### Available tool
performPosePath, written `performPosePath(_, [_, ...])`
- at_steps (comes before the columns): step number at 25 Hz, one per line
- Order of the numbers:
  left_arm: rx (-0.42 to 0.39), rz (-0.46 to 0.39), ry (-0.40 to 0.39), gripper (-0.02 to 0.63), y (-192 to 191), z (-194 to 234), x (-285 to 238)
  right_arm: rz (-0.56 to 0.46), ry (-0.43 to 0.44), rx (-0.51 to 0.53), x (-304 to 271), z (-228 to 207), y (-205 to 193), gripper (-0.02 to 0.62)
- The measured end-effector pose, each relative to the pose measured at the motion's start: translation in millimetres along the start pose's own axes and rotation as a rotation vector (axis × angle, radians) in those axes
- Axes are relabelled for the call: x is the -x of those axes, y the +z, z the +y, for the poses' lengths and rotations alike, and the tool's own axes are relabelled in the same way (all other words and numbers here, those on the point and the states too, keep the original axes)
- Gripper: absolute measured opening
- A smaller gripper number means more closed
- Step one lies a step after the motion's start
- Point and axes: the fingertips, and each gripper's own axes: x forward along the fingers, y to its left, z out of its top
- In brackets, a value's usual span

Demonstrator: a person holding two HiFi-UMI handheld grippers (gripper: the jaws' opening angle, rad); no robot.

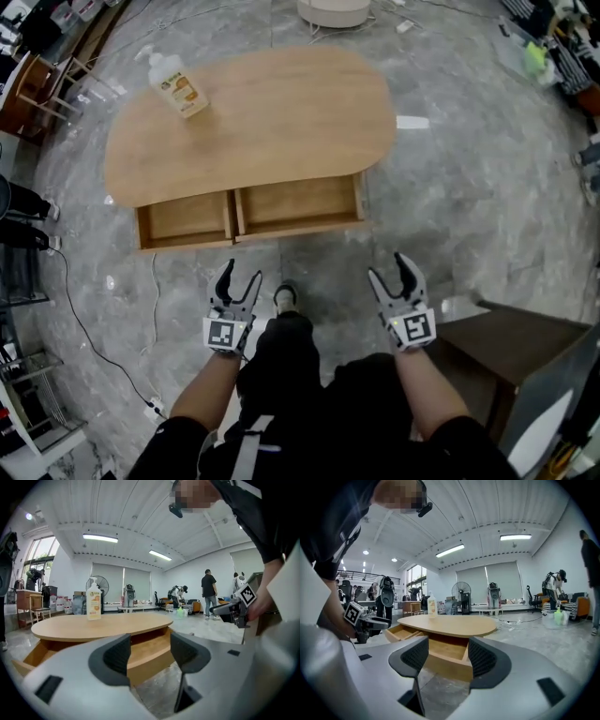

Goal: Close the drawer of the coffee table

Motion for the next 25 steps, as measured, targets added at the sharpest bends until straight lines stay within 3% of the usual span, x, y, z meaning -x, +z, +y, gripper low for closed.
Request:
performPosePath(6, [-0.011, -0.057, -0.043, 0.261, -58.4, 9.9, -49.6, -0.052, 0.056, 0.086, -64.9, -1.7, -63.0, 0.245])
performPosePath(9, [-0.034, -0.083, -0.070, 0.261, -71.0, 14.6, -63.3, -0.070, 0.059, 0.077, -80.3, -1.8, -82.6, 0.245])
performPosePath(13, [-0.061, -0.134, -0.101, 0.261, -74.2, 3.7, -62.1, -0.141, 0.069, 0.054, -79.5, 5.7, -72.8, 0.245])
performPosePath(19, [-0.046, -0.191, -0.062, 0.261, -64.0, 13.2, -46.3, -0.185, 0.085, 0.087, -72.9, 3.9, -62.1, 0.245])
performPosePath(25, [-0.050, -0.205, -0.158, 0.259, -61.0, -7.8, -62.8, -0.196, 0.165, 0.133, -76.0, 21.5, -58.2, 0.244])
